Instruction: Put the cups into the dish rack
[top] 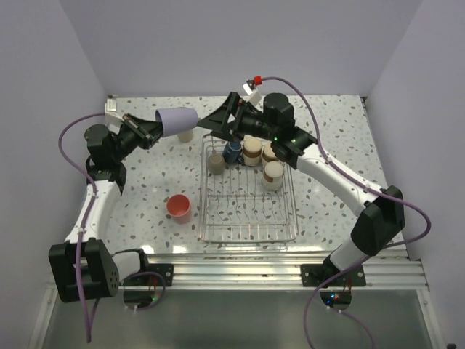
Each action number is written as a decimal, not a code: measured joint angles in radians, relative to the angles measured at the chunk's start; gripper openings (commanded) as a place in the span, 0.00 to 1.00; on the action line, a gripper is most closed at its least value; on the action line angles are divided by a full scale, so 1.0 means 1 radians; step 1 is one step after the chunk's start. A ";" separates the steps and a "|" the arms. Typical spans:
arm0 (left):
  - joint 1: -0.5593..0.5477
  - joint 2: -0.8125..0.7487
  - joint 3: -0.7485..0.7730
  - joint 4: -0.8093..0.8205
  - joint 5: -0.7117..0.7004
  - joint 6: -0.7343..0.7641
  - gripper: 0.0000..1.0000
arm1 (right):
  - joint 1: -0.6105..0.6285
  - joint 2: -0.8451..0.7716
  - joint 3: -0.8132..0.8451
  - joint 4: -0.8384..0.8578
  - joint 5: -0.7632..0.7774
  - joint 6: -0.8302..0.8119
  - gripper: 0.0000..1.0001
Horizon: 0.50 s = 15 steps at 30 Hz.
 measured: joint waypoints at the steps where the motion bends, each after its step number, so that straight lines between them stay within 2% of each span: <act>1: -0.005 -0.008 -0.011 0.033 0.010 -0.030 0.00 | 0.000 0.015 0.001 0.035 -0.011 0.024 0.99; 9: -0.016 -0.040 -0.065 0.228 0.045 -0.208 0.00 | 0.000 0.083 0.018 0.203 -0.037 0.156 0.99; 15: -0.032 -0.058 -0.091 0.284 0.047 -0.262 0.00 | 0.007 0.121 0.047 0.283 -0.040 0.225 0.98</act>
